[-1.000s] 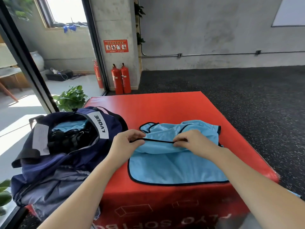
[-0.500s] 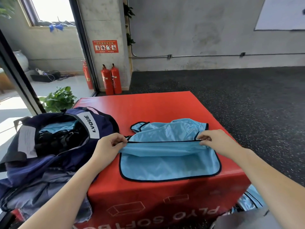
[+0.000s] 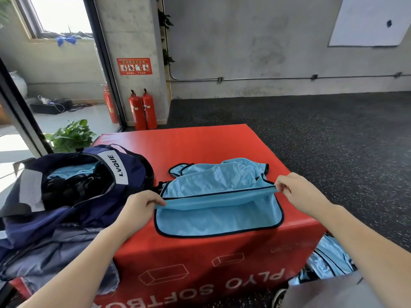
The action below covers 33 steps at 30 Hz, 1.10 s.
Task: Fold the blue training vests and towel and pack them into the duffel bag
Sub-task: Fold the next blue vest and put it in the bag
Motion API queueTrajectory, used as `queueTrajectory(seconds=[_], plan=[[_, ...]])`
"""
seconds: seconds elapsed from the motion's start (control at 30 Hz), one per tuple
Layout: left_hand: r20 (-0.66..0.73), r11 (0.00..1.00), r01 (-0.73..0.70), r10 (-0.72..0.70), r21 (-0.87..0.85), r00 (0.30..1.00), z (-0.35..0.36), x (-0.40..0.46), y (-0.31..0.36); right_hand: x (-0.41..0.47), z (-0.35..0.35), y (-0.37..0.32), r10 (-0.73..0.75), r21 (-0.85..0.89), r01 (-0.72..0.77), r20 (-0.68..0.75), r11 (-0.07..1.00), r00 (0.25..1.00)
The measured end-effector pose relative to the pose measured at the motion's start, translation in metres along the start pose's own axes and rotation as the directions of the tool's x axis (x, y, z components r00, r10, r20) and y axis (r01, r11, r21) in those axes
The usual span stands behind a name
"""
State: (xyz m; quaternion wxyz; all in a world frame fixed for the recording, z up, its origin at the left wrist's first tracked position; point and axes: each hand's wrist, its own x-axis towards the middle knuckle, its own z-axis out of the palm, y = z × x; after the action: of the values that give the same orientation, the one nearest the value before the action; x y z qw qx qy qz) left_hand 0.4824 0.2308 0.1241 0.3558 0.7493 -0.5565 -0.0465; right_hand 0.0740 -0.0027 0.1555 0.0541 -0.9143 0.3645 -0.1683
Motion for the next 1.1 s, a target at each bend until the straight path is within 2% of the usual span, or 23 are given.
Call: queueTrajectory(seconds=[0.3,0.43,0.5,0.63,0.8,0.87,0.97,1.1], plan=[[0.145,0.996,0.078,-0.082,0.038,0.986,0.011,-0.012,-0.006,-0.01,0.02,0.009,-0.041,0.048,0.032,0.186,0.998,0.982],[0.262,0.995,0.029,-0.052,0.092,0.964,0.013,-0.024,-0.005,-0.018,0.026,0.008,-0.071,-0.028,0.086,0.344,0.996,0.936],[0.272,0.996,0.002,-0.025,0.084,0.962,0.013,-0.03,-0.003,-0.023,0.029,0.004,-0.103,-0.05,0.133,0.39,0.99,0.915],[0.266,0.996,-0.024,0.001,0.082,0.964,0.011,-0.036,-0.001,-0.031,0.037,0.007,-0.149,-0.108,0.198,0.352,0.974,0.924],[0.292,0.993,-0.031,-0.004,0.117,0.956,0.008,-0.038,0.002,-0.039,0.043,0.01,-0.285,-0.166,0.332,0.256,0.929,0.924],[0.293,0.989,-0.045,0.002,0.138,0.956,0.008,-0.037,0.004,-0.041,0.047,0.009,-0.24,-0.147,0.277,0.229,0.95,0.943],[0.301,0.978,-0.053,-0.011,0.204,0.954,0.009,-0.035,0.006,-0.043,0.05,0.011,-0.114,-0.009,0.118,0.197,0.993,0.974],[0.277,0.942,-0.055,-0.042,0.332,0.96,0.016,-0.034,0.003,-0.042,0.05,0.017,-0.027,0.063,0.016,0.174,0.998,0.984]])
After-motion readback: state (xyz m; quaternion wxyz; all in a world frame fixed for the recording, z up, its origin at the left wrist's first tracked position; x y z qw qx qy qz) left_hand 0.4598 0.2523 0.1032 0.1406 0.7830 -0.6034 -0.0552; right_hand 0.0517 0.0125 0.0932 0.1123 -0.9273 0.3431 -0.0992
